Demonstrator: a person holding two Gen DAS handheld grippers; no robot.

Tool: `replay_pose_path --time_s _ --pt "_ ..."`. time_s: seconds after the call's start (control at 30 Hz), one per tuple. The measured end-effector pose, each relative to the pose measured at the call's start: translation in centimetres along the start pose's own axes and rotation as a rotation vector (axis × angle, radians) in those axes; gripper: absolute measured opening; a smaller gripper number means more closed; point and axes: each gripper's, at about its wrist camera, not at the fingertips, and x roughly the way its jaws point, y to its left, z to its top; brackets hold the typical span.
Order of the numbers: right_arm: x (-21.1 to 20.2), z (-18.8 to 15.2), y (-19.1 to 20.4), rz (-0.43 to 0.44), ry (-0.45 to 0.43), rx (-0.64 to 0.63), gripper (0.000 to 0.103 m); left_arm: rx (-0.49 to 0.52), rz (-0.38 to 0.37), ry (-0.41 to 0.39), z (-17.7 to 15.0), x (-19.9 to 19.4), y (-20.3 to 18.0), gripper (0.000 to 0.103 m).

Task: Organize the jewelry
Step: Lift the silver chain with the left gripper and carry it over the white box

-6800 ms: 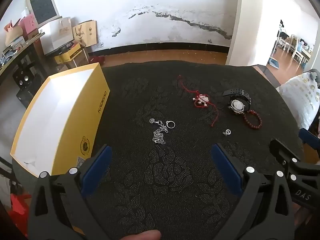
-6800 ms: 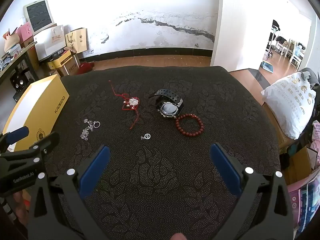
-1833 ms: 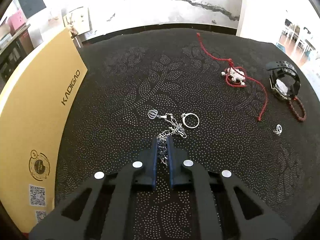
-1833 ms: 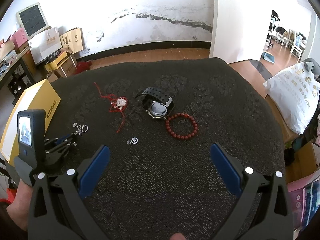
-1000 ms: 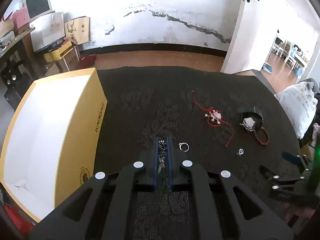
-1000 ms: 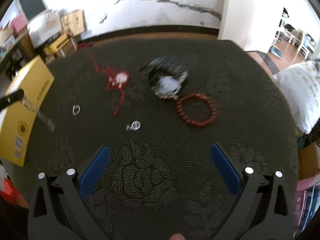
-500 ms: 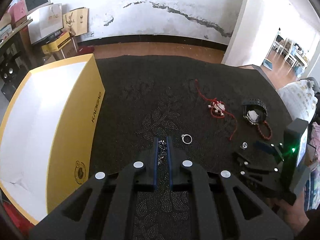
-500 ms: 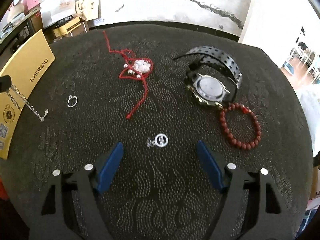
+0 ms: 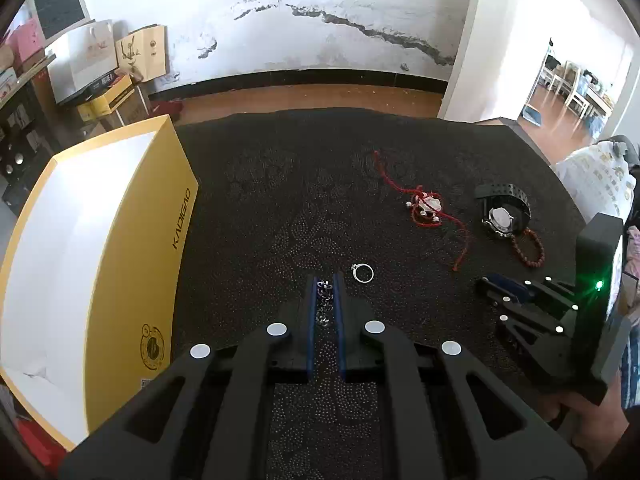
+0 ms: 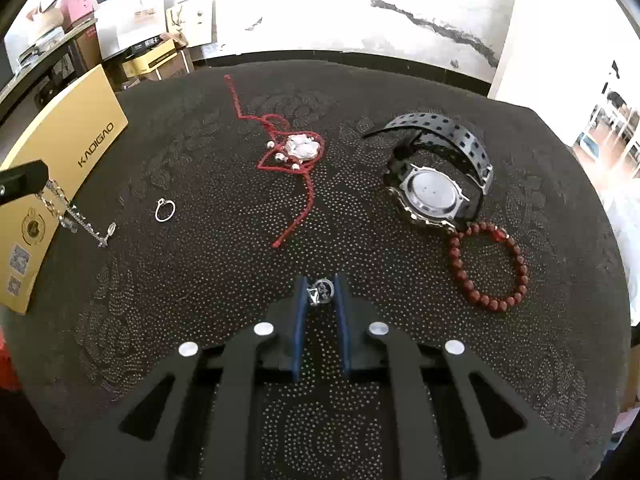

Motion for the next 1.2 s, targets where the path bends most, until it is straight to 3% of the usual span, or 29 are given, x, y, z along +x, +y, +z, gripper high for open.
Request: replay_pose_path --time_s 0.5,0.9,1.2 --pt "-5.6 2.0 0.8 0.045 -0.101 0.018 0.014 0.013 0.033 -0.041 0.7 -2.5 0.5 0.008" --pt "-12.4 5.1 5.8 0.091 -0.184 -0.032 0.014 -0.050 0.083 -0.108 2.2 -10.2 4.2 0.008" --pt "-15.3 7.2 11.9 0.183 -0.234 -0.072 0.014 -0.090 0.215 -0.198 4.3 -18.1 10.5 0.008"
